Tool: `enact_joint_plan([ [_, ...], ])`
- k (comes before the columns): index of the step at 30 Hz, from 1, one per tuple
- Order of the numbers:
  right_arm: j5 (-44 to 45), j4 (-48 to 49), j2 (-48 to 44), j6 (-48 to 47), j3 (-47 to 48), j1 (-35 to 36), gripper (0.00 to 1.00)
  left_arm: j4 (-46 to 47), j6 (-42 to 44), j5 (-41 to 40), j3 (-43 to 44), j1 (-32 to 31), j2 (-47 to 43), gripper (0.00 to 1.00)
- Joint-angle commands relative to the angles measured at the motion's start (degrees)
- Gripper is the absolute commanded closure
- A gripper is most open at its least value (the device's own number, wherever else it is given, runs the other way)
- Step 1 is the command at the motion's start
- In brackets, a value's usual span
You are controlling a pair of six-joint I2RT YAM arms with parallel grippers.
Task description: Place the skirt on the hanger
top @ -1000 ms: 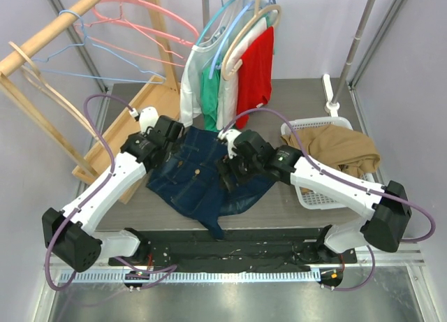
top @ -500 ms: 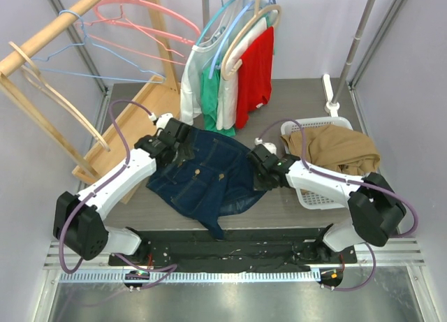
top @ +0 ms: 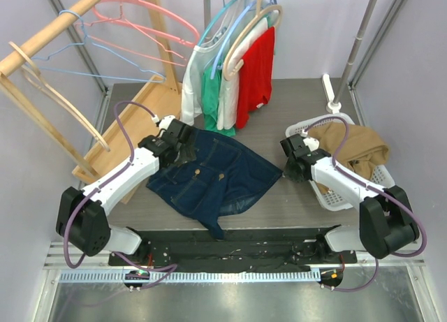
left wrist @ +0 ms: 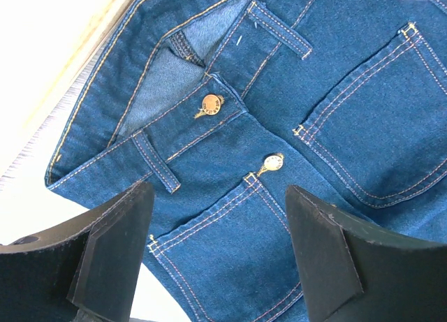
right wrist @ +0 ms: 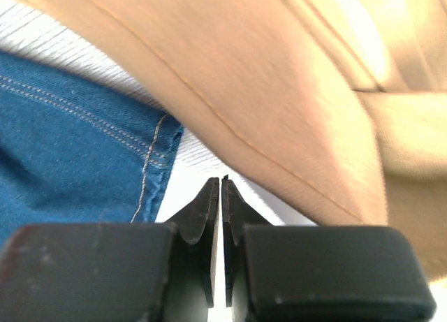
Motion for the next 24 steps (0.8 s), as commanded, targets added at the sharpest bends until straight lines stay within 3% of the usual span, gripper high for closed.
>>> enact_joint_plan([
  [1,-3.4,3.2,0.8,-4.0,3.8,0.5,0.86,1.0,0.2,-0.6,-0.1,0.2,0.1,0.20],
  [6,-9.0,6.1,2.3,-5.5,6.5,4.4,0.68,0.6,0.3,-1.3,-0.4,0.2,0.3,0.20],
  [8,-9.6,6.2,3.5,-5.4,8.2,6.8,0.66,0.4,-0.1,-1.2,-0.5,0.2,0.8,0.20],
  [16,-12.2,5.8,15.9,-4.4,12.6,10.2,0.68,-0.2,-3.1,-0.2,-3.6,0.3,2.2,0.20],
  [24,-4.1,0.8,28.1,-8.7,22.6,7.6,0.69,0.2,-7.0,1.8,-8.8,1.5,1.3,0.20],
])
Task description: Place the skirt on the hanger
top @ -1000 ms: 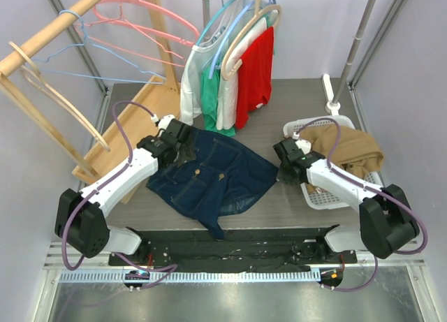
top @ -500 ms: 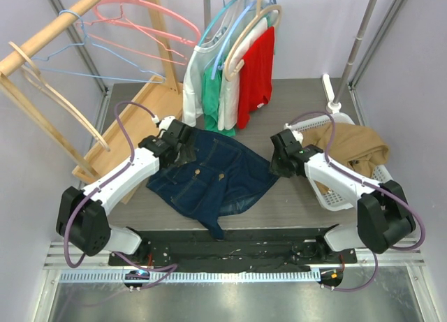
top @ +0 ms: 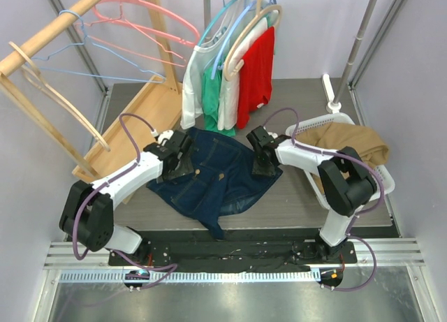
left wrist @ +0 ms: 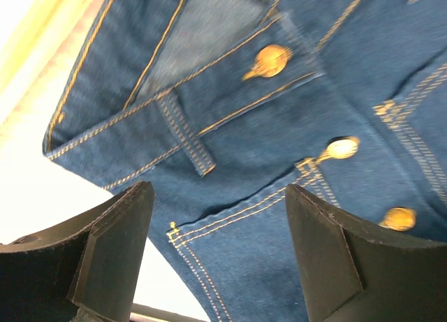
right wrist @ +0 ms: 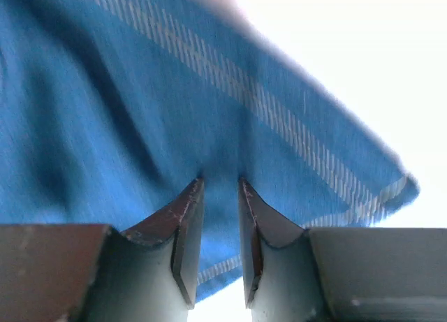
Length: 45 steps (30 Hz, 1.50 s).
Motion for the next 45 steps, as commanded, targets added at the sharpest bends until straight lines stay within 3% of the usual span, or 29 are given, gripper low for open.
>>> enact_joint_plan([
  [1,7.2,-2.0,6.5,-4.1,8.5,-3.3,0.69,0.5,-3.5,1.4,-2.2,0.8,-1.2,0.20],
  [9,10.7,-2.3,21.0,-9.2,28.5,-10.9,0.69,-0.3,-4.5,1.0,-4.2,0.8,-2.2,0.20],
  [14,7.9,0.5,21.7,-13.9,36.8,-10.9,0.68,-0.8,-4.2,1.0,-4.7,0.8,-3.1,0.19],
  [18,5.9,0.0,15.0,-14.9,34.3,-8.7,0.64,-0.8,-4.3,-0.2,-5.6,0.9,-2.8,0.17],
  [23,-1.2,-2.4,3.8,-12.4,21.5,-6.2,0.60,1.0,-4.3,0.2,-6.7,0.9,-0.6,0.18],
  [27,-4.4,-4.1,-4.1,-8.3,11.3,-4.3,0.57,1.0,-4.4,-0.4,-7.3,0.9,0.5,0.27],
  [32,-6.7,-3.5,-12.1,-5.2,1.2,-2.6,0.48,0.8,-4.4,-0.6,-7.8,1.1,0.8,0.50],
  [33,-8.7,-3.5,-12.4,-5.1,0.5,-2.4,0.47,1.1,-4.3,-0.4,-7.8,1.1,0.8,0.63],
  [35,-9.5,-3.3,-12.3,-4.9,-0.7,-2.1,0.45,1.4,-4.0,-0.2,-7.8,1.1,0.7,0.77],
  [36,-9.8,-3.1,-12.1,-4.9,-1.3,-2.1,0.44,1.3,-4.0,0.0,-7.7,1.1,0.7,0.93],
  [37,-10.3,-2.8,-11.6,-4.9,-1.5,-2.1,0.44,1.2,-3.9,0.1,-7.6,1.1,0.8,0.99],
  [45,-11.4,3.5,-6.7,-2.1,-2.2,-2.1,0.43,-0.3,-4.0,-0.8,-7.5,1.1,-2.4,1.00],
])
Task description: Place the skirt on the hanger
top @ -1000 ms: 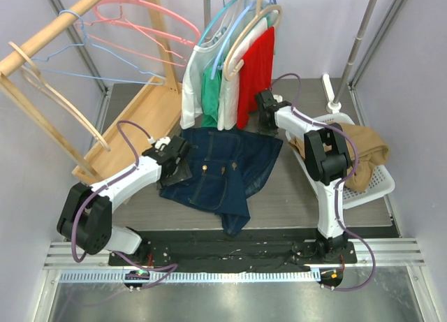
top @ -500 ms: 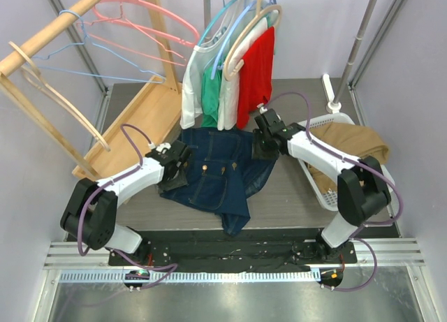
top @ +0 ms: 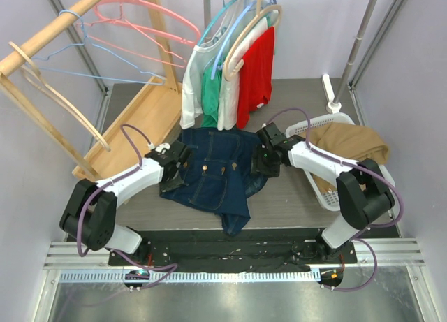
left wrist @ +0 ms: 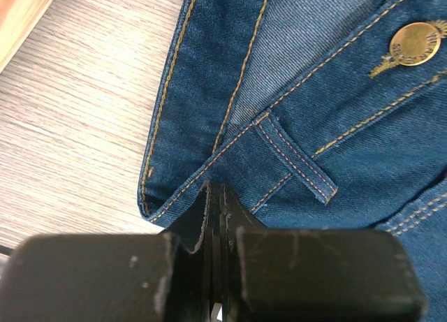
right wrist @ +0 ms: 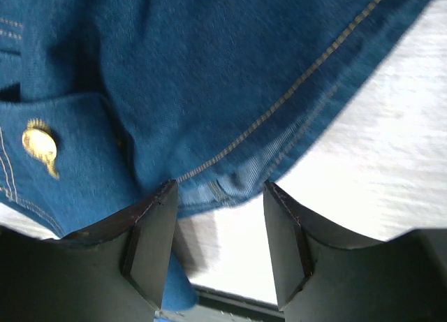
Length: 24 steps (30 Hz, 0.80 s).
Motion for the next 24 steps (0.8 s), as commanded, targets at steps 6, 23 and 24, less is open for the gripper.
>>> enact_joint_plan([
  [6,-0.5,6.9,4.6,4.3,-0.4,0.3,0.62,-1.0,-0.4,-1.8,-0.2,0.3,-4.7,1.00],
  [23,10.5,1.9,-1.2,3.2,-0.9,-3.5,0.99,1.8,-1.1,0.0,-3.7,0.4,-6.2,0.37],
  [24,10.4,1.5,-1.1,2.9,-0.7,-3.6,0.99,1.9,-1.1,0.0,-3.8,0.4,-6.1,0.36],
])
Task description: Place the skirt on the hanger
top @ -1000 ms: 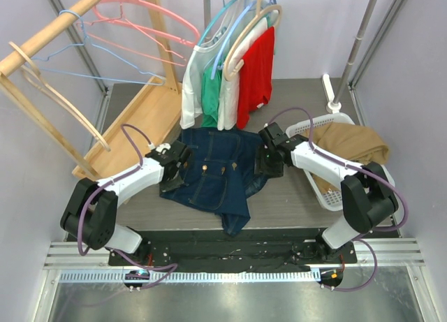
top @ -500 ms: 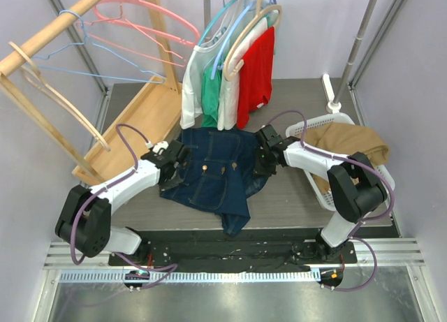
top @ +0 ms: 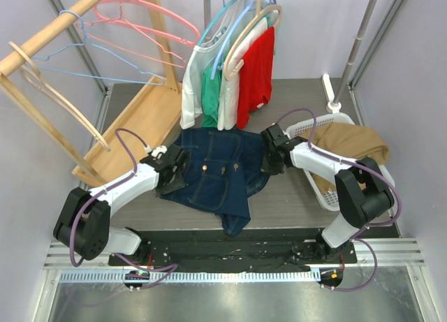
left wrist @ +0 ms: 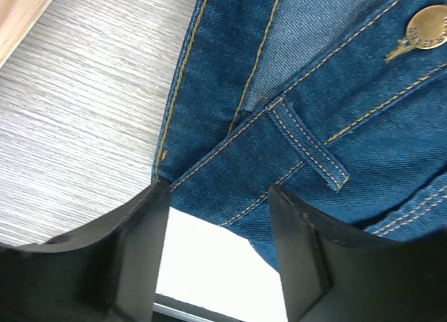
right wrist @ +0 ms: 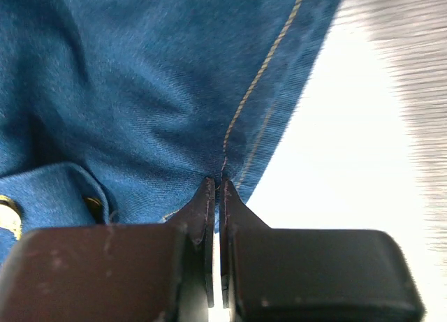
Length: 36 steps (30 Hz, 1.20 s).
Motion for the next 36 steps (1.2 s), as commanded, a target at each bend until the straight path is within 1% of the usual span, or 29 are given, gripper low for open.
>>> enact_joint_plan([
  [1,3.8,-1.8,-2.6,-1.5,2.0,-1.4,0.99,1.5,-1.0,-0.5,-1.0,0.3,-1.3,0.34],
  [6,3.2,-2.3,-2.0,-2.5,3.5,-2.4,0.99,2.1,-1.5,-0.5,-2.0,0.3,-0.1,0.35],
  [9,2.8,-2.7,-2.0,-3.6,4.3,-3.0,0.99,2.9,-1.9,-1.1,-2.7,0.3,0.4,0.41],
  [12,2.4,-3.0,-1.9,-4.4,5.3,-4.1,0.99,3.9,-1.9,-1.3,-3.1,0.3,1.2,0.51],
  [15,2.4,-3.5,-1.9,-5.2,6.5,-5.0,0.99,4.1,-1.5,-0.9,-3.1,0.3,2.4,0.76],
  [16,2.5,-3.9,-1.9,-5.5,7.1,-5.7,0.99,3.9,-1.5,-0.8,-3.1,0.3,2.6,0.93],
  [17,2.6,-4.1,-1.9,-5.7,7.9,-6.2,0.99,3.9,-1.5,-0.7,-3.2,0.3,2.5,1.00],
  [20,2.8,-4.8,-2.2,-6.9,10.2,-8.1,0.99,2.9,-1.5,-1.1,-3.5,0.3,0.8,1.00],
  [23,3.2,-6.2,-2.4,-8.5,12.8,-10.4,0.99,0.4,-1.8,-3.9,-3.4,0.3,-4.3,1.00],
  [24,3.2,-6.3,-2.6,-8.9,13.4,-11.1,0.99,-1.9,-2.6,-5.5,-2.8,0.3,-6.7,1.00],
  [27,3.2,-6.6,-1.9,-10.7,16.4,-12.7,0.99,-5.8,-4.3,-8.5,-1.7,0.3,-10.0,1.00],
  [28,3.2,-6.6,-1.5,-11.6,18.2,-12.9,0.99,-8.6,-5.7,-10.9,-0.9,0.3,-12.1,1.00],
  [32,0.7,-5.8,0.7,-14.1,22.3,-13.3,0.99,-13.8,-8.3,-16.1,1.4,0.3,-16.6,1.00],
  [33,-2.6,-4.5,1.0,-14.6,22.8,-13.3,0.99,-14.8,-8.7,-17.1,2.1,0.3,-17.3,1.00],
  [36,-7.8,-4.9,2.1,-15.6,24.3,-13.1,0.70,-16.0,-8.5,-19.1,4.3,0.3,-19.5,1.00],
])
